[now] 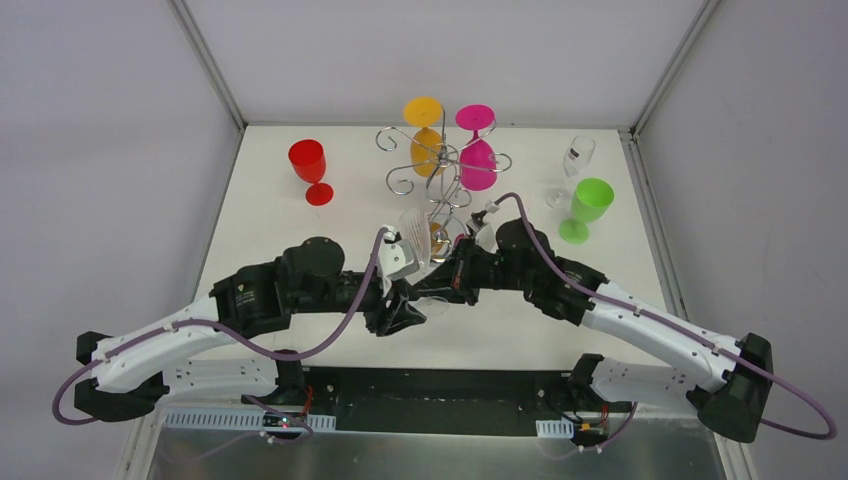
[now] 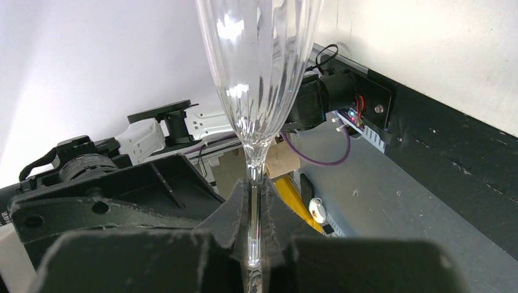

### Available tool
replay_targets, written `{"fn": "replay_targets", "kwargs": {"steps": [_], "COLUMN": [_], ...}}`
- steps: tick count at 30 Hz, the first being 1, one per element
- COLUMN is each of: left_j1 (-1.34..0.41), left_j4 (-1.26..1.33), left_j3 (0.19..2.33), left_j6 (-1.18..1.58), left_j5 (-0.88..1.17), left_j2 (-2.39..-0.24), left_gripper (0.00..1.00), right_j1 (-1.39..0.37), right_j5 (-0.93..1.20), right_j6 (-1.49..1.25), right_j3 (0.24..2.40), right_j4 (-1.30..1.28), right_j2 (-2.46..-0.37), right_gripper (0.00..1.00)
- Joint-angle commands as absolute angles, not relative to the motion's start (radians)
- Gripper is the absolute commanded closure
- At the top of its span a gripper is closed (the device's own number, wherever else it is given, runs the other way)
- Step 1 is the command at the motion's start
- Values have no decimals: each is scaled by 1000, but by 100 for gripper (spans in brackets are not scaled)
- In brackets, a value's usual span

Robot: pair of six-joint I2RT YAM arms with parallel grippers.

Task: Take the wine glass off the wine glass rack
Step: Place the wine glass at the center of the board.

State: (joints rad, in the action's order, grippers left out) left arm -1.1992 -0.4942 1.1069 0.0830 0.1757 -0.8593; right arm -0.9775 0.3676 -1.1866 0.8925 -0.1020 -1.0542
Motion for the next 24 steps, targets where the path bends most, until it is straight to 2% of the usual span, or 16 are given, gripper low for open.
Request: {"fn": "replay_targets", "kwargs": {"steps": [1,8,16,19,24], "left_j1": [-1211,-1211,-1210,-1211,-1210], "left_j4": [-460,-461,-437,-406,-320], "left_j3": [1105,1106,1111,1103,1049], "left_j6": [110,151,210,248,322], "left_j5": [193,177,74,37,-38], "left_j2": [-814,-792,-783,-767,-718], "left_gripper": [49,32,27,27,20], "right_j1": [-975,-973,-974,-973,-973], "right_j5": [375,395,348,325,308], "right_j6": [-1136,-985,-679,-568,-383], "right_j3": [908,926,1022,1036,1045], "right_j4": [-129,-270,-584,-639,-685], "right_j2": [-1006,-942,-876,-846,-800], "right_gripper": [100,100,100,100,100]}}
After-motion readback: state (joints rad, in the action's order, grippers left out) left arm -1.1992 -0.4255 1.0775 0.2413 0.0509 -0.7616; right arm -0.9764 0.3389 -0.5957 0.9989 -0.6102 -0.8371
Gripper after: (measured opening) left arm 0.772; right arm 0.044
